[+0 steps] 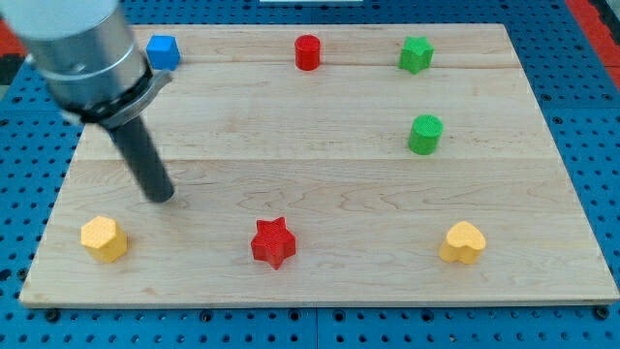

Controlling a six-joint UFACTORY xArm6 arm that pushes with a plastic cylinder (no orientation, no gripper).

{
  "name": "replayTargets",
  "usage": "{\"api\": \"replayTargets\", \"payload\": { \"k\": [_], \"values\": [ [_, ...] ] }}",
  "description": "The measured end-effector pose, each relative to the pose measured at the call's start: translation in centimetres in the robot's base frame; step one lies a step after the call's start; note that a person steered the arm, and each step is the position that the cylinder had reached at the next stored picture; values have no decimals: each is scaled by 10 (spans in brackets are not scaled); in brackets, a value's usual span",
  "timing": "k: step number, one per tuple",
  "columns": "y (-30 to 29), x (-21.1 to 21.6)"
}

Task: Point at the blue triangle

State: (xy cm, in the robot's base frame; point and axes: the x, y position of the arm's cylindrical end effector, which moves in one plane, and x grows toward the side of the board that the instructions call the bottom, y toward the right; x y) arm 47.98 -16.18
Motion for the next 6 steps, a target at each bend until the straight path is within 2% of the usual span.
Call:
{"api": "replayTargets", "payload": {
  "k": [1,2,3,4,5,6],
  "values": [
    [24,-31],
    [43,-31],
    [28,-8],
    [-50,27],
    [-84,17],
    [-84,-1]
  ]
}}
